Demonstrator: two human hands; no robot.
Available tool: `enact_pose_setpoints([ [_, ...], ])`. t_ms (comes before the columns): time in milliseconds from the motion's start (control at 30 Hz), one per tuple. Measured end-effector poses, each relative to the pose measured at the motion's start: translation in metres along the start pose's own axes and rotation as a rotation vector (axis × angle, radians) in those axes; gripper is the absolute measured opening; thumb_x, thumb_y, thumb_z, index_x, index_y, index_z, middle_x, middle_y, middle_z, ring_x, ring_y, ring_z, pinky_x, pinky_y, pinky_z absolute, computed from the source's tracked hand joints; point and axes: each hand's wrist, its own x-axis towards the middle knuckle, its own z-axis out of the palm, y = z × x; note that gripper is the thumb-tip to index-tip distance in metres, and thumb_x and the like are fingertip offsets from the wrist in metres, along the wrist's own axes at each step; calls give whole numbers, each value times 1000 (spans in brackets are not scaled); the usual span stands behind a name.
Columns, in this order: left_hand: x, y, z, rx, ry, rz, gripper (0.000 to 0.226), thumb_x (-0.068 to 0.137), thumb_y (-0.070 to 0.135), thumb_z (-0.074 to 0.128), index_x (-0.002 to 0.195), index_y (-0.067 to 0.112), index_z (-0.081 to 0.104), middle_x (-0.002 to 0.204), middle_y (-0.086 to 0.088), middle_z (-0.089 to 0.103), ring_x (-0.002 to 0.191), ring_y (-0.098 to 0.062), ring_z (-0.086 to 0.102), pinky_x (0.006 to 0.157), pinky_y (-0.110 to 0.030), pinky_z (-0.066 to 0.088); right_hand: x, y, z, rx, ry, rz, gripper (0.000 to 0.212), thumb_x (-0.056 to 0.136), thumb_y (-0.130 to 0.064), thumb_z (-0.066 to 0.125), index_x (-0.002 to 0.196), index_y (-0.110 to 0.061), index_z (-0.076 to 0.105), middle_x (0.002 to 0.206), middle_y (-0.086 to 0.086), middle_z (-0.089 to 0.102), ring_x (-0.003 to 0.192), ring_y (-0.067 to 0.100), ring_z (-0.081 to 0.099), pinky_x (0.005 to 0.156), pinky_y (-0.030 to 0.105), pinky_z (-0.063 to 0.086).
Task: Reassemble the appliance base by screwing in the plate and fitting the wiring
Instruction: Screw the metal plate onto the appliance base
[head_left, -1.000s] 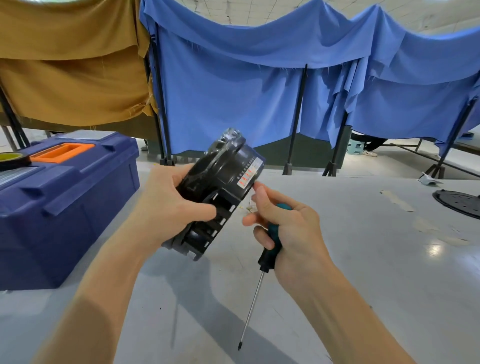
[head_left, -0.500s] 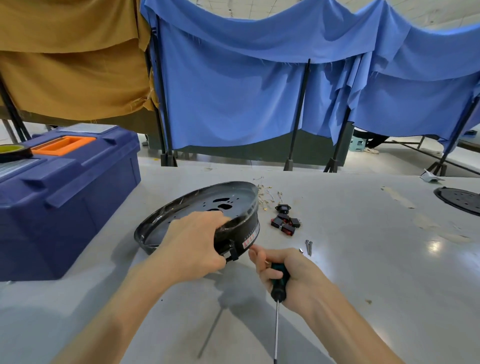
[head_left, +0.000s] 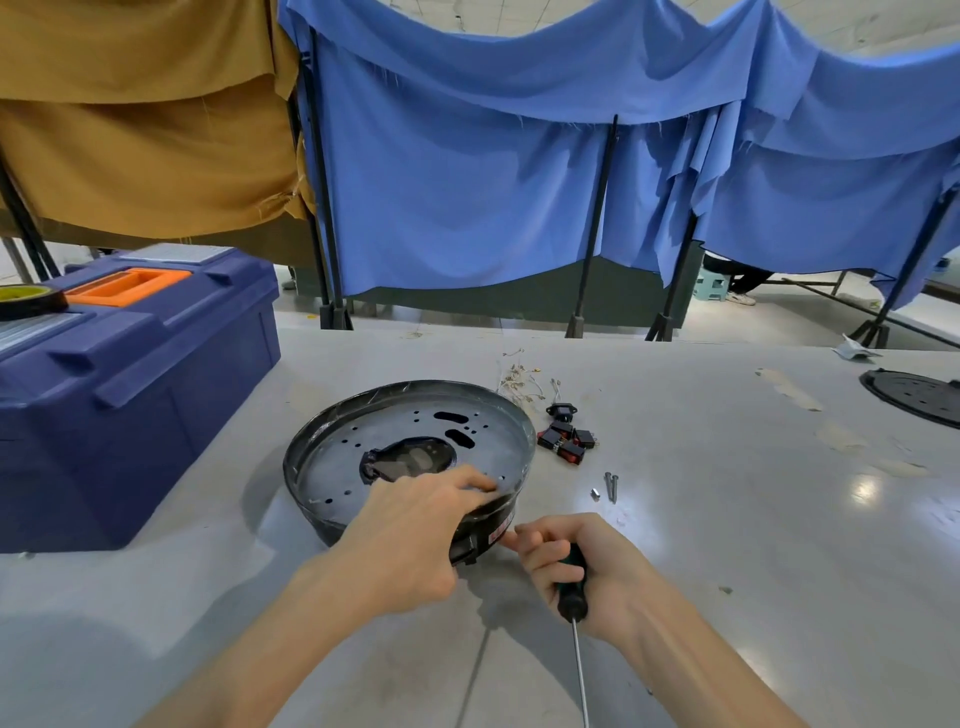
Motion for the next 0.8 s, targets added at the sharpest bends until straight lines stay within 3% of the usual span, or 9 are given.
enact_pose_setpoints([
  [100,-3,2,10,0,24,19,75,79,22,59,145,46,31,146,33,28,125,-9,48,86,-32,45,-2,-1,0,-12,7,19,18,90,7,39,79,0,51,57,7,42,27,9,35,24,13,23],
  [233,-6,0,21,-17,64,32,78,80,19,58,146,47,27,147,33,27,126,-4,44,77,-25,38,-5,-1,2,-41,26,26,33,89,6,41,58,-1,52,56,6,41,26,9,34,24,12,22],
  [367,-10,1,26,-13,73,50,81,77,19,58,146,47,27,146,33,30,123,-5,47,72,-26,40,-13,2,9,-42,0,31,21,76,9,45,59,-1,52,57,6,40,27,10,34,25,12,23],
  [467,-14,1,28,-21,74,52,80,78,19,58,147,47,28,145,32,32,124,-6,48,78,-32,50,-19,1,12,19,-12,48,22,81,8,44,63,-2,51,56,6,41,26,10,35,25,12,24],
  [600,-13,2,27,-4,72,51,81,78,20,57,146,49,26,147,34,29,124,-3,44,70,-22,37,-24,-4,8,151,-61,110,26,92,2,41,69,2,53,54,8,44,27,13,40,25,14,29],
  [800,-14,5,27,4,46,30,79,78,20,58,146,46,28,146,32,31,125,-5,45,70,-21,32,-26,-12,5,121,-29,34,19,86,3,46,68,-3,50,45,8,43,24,12,39,24,15,30],
])
